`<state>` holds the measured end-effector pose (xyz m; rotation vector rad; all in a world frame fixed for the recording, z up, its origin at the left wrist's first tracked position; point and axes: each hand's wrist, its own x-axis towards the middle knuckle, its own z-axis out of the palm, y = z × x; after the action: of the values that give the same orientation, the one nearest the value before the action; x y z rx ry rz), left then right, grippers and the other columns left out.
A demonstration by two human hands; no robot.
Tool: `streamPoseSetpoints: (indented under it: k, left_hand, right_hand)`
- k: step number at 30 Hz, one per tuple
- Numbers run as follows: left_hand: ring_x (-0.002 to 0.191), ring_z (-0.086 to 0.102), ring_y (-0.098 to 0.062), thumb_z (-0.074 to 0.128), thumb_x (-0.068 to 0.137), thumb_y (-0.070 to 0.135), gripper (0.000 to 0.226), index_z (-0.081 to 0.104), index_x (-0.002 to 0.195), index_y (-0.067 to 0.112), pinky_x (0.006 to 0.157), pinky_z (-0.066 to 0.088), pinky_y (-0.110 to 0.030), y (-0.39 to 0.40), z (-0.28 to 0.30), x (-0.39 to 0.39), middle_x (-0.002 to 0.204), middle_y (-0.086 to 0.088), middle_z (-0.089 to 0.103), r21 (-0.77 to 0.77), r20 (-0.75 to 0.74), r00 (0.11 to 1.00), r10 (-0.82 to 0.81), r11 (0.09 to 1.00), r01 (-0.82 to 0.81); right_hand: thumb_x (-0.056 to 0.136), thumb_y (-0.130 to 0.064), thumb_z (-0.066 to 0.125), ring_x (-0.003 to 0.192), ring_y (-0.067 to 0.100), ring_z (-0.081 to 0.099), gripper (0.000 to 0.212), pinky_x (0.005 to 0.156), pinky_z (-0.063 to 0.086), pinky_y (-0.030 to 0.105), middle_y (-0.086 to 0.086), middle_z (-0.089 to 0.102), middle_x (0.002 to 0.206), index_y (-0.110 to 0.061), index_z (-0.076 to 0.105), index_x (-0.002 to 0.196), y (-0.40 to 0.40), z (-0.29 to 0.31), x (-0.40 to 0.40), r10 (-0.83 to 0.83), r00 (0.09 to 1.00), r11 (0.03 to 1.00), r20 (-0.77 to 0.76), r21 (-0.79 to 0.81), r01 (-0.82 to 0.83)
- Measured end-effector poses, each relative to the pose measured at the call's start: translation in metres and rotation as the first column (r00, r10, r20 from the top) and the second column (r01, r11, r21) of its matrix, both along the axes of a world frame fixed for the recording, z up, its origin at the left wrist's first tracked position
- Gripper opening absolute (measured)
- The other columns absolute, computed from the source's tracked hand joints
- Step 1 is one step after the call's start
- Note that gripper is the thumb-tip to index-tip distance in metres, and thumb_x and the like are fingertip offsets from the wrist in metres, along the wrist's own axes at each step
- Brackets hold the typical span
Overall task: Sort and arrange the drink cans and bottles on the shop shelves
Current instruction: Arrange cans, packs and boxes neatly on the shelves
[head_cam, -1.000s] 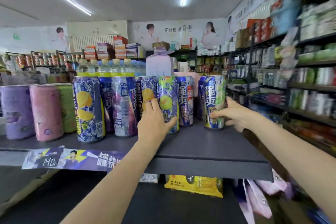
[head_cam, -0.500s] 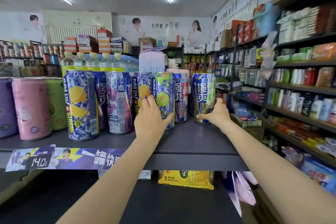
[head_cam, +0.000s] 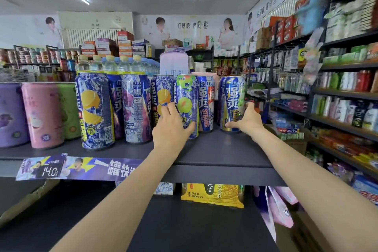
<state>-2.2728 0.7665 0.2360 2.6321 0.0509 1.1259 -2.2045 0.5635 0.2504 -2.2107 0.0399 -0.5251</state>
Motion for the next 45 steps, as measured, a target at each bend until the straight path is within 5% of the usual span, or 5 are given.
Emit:
streamPoseSetpoints:
  k: [9,13,22,36,45]
  left_hand:
    - [0.103,0.056,-0.029,0.056,0.085,0.050,0.068,0.029,0.131,0.009,0.063,0.038,-0.030,0.002,0.004,-0.004,0.127,-0.008,0.041,-0.064,-0.035,0.999,-0.039,0.997,0.037]
    - [0.105,0.054,-0.033,0.061,0.085,0.040,0.062,0.032,0.129,0.008,0.077,0.044,-0.039,0.006,0.007,-0.004,0.129,-0.010,0.040,-0.166,-0.074,0.986,-0.151,0.977,0.137]
    - [0.079,0.057,-0.018,0.065,0.083,0.020,0.039,0.045,0.114,0.007,0.079,0.049,-0.037,0.045,0.002,-0.019,0.096,-0.005,0.054,-0.334,-0.037,0.963,-0.267,0.911,0.240]
    - [0.109,0.044,-0.033,0.053,0.087,0.018,0.048,0.039,0.131,0.008,0.092,0.036,-0.036,0.035,-0.005,-0.017,0.127,-0.014,0.040,0.186,-0.071,0.984,-0.162,0.967,0.172]
    - [0.127,0.028,-0.037,0.048,0.088,0.011,0.057,0.031,0.142,0.018,0.098,0.036,-0.040,0.032,-0.004,-0.024,0.150,-0.014,0.012,0.154,-0.069,0.987,-0.147,0.976,0.156]
  right_hand:
    - [0.076,-0.025,0.076,0.102,0.021,0.050,0.057,0.085,0.044,0.028,0.011,0.048,0.118,-0.006,0.045,0.120,0.018,0.016,-0.026,0.035,0.858,0.997,0.513,0.041,-0.065]
    - [0.077,-0.030,0.075,0.107,0.016,0.052,0.060,0.089,0.045,0.026,0.004,0.051,0.122,-0.010,0.046,0.125,0.047,0.019,-0.031,0.361,0.874,0.930,0.324,-0.064,-0.361]
    - [0.065,-0.035,0.083,0.123,0.024,0.048,0.091,0.099,0.041,0.035,0.007,0.050,0.134,-0.009,0.032,0.135,0.107,0.021,-0.031,0.352,0.912,0.932,0.210,0.012,-0.363]
    - [0.065,-0.023,0.085,0.110,0.015,0.053,0.075,0.092,0.044,0.031,-0.002,0.056,0.122,-0.019,0.043,0.127,0.026,0.023,-0.057,0.237,0.958,0.945,0.161,0.189,-0.266]
    - [0.075,-0.022,0.078,0.113,0.015,0.047,0.080,0.088,0.035,0.026,0.003,0.047,0.134,-0.012,0.029,0.137,0.002,0.021,-0.055,0.196,0.971,0.967,0.137,0.136,-0.215]
